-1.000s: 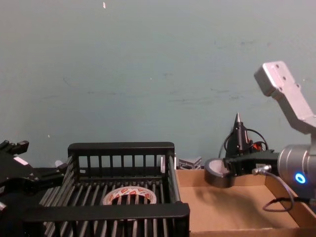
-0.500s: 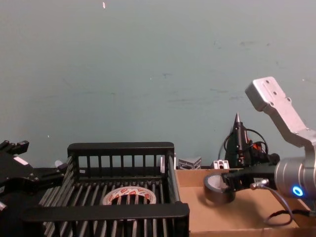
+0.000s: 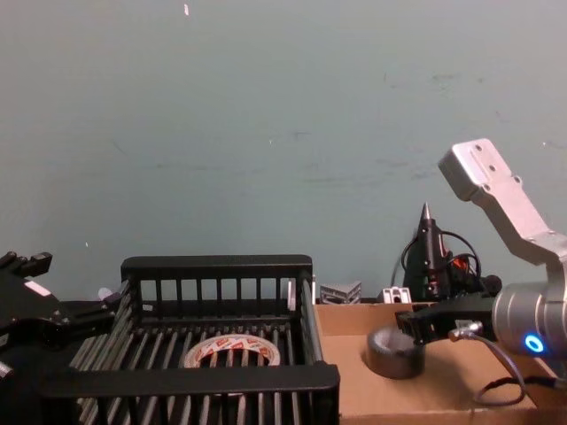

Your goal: Pick up the white tape and place it into the black box , Pick up the silver tape and place it into the brown box.

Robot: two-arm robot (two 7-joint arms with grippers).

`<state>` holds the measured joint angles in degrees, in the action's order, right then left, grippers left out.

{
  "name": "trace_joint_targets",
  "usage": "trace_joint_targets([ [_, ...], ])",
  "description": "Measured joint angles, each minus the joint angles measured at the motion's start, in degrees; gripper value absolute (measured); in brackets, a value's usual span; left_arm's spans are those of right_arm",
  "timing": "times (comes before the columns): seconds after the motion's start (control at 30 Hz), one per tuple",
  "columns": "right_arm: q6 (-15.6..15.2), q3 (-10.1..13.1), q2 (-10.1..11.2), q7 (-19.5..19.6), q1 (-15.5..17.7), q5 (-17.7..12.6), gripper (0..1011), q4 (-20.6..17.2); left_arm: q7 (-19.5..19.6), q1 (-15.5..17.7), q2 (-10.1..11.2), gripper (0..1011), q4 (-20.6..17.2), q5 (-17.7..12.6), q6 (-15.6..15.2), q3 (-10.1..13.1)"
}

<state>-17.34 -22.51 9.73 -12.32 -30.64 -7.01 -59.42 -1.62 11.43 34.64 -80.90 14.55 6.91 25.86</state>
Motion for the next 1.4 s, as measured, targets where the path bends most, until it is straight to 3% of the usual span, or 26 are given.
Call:
trace_joint_targets([
  [0.77, 0.0, 0.02, 0.02, -0.02, -0.02, -0.23, 927, -0.03, 0.0, 0.0, 0.0, 1001, 0.0, 0.0, 0.0, 0.0],
  [0.9, 0.0, 0.02, 0.02, -0.02, -0.02, -0.25, 1003, -0.02, 0.0, 0.0, 0.0, 1001, 0.0, 0.0, 0.0, 0.0],
  [1.17, 0.0, 0.05, 0.01, -0.04, -0.01, -0.25, 1003, -0.03, 0.0, 0.0, 0.0, 1001, 0.0, 0.0, 0.0, 0.0],
  [1.4, 1.01, 2.03, 0.3, -0.13, 2.2, -0.16, 1003, -4.05, 0.0, 0.0, 0.0, 1001, 0.0, 0.0, 0.0, 0.0],
])
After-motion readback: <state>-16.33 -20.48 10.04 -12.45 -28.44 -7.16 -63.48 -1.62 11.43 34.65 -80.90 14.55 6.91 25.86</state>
